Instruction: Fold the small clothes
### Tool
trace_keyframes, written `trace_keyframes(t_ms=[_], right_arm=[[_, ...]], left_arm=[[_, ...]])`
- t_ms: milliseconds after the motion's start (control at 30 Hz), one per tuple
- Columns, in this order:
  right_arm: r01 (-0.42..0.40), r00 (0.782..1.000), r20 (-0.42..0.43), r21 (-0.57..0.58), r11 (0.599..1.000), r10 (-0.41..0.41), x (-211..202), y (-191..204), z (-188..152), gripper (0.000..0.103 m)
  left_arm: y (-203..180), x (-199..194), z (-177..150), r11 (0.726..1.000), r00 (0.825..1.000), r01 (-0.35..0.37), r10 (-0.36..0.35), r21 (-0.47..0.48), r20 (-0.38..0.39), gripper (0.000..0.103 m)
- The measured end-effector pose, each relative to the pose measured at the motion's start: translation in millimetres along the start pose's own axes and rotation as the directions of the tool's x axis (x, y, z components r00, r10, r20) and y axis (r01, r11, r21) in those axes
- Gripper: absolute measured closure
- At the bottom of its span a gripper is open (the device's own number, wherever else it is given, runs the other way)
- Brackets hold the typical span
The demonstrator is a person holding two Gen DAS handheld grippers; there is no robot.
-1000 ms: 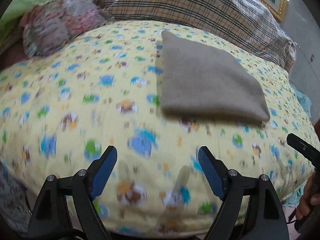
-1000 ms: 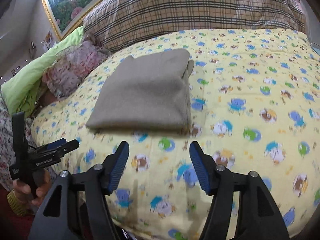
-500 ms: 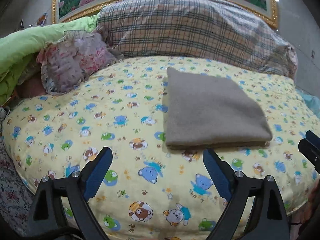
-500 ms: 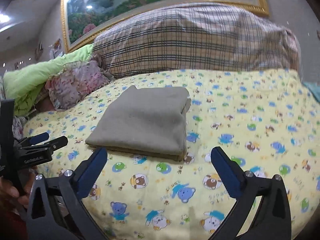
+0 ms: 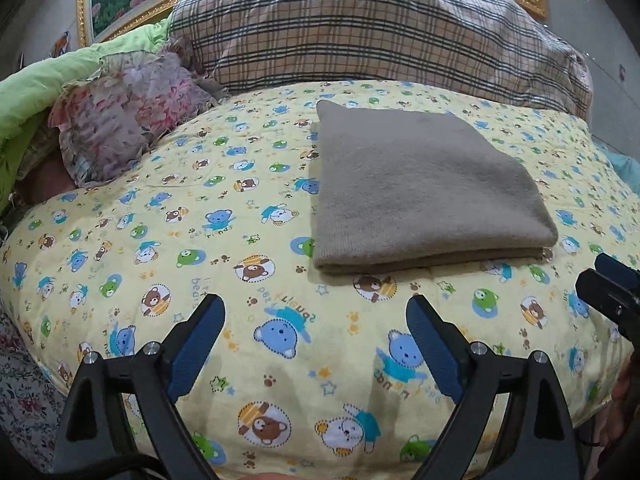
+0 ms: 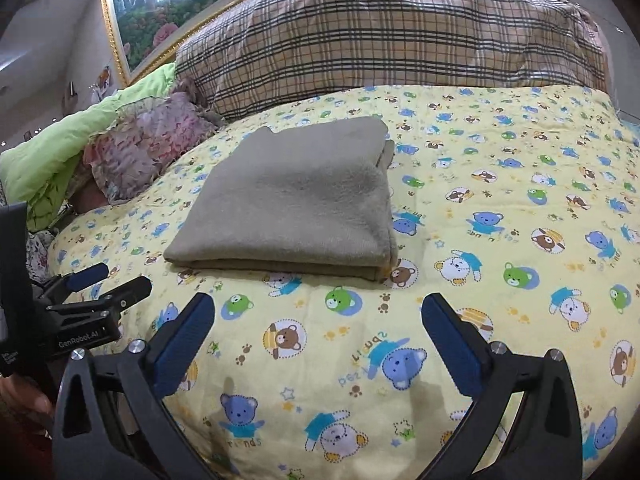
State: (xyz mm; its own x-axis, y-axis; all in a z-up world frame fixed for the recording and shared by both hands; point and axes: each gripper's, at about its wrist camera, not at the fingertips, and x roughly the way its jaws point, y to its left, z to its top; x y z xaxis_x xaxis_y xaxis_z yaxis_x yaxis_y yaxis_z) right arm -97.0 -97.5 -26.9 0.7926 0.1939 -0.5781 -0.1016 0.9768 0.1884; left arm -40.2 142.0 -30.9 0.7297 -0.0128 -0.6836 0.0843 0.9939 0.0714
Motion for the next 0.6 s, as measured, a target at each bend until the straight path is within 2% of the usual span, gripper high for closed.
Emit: trace_keyframes(t_ms=[600], right_arm=[[-0.01, 0.999, -0.038, -0.042, 0.999, 0.009, 17, 5, 5, 0.0]], left_arm=[[2, 11, 7, 0.999, 0.999, 0.037, -0.037, 0.004, -0.017, 0.01]])
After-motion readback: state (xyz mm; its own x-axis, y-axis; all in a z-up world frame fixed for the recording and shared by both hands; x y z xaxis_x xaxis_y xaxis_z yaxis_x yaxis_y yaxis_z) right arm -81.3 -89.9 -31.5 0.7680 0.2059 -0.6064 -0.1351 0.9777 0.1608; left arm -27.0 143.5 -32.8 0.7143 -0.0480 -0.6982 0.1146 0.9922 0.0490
